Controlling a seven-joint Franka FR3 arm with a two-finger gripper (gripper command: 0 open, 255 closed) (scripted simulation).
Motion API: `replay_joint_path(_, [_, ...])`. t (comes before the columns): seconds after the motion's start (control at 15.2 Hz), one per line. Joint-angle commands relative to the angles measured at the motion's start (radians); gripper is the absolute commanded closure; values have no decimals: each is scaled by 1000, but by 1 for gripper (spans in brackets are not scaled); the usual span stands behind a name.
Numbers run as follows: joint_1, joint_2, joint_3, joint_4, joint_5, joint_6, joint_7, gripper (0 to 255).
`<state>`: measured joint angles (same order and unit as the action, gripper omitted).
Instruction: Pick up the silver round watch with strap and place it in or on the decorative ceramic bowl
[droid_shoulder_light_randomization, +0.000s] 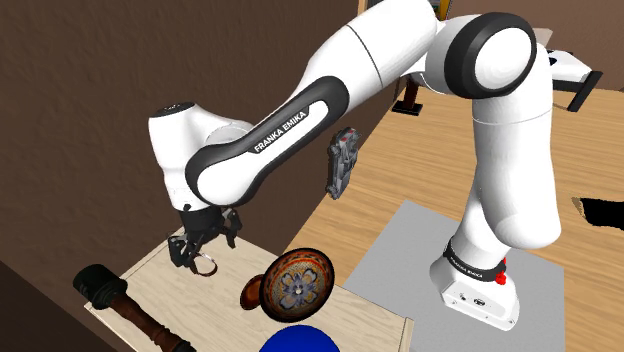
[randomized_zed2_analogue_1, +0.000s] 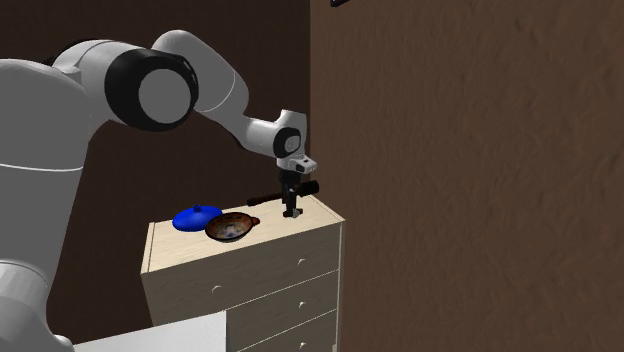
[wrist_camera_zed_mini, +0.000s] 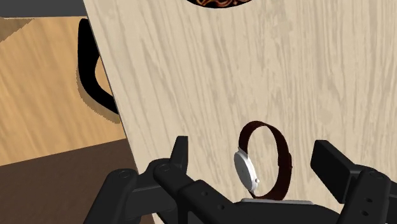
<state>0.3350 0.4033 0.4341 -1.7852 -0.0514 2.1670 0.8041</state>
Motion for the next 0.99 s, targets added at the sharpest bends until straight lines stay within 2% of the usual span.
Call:
replay_joint_path(0.0, [3,12,-2,-2,-5,14,3,0])
replay_joint_path(0.46, [3,12,-2,-2,-5,13,3,0])
replay_joint_path(0.53, [3,12,-2,-2,-5,13,3,255])
replay_joint_path(0.92, [3,12,-2,-2,-5,13,3,255])
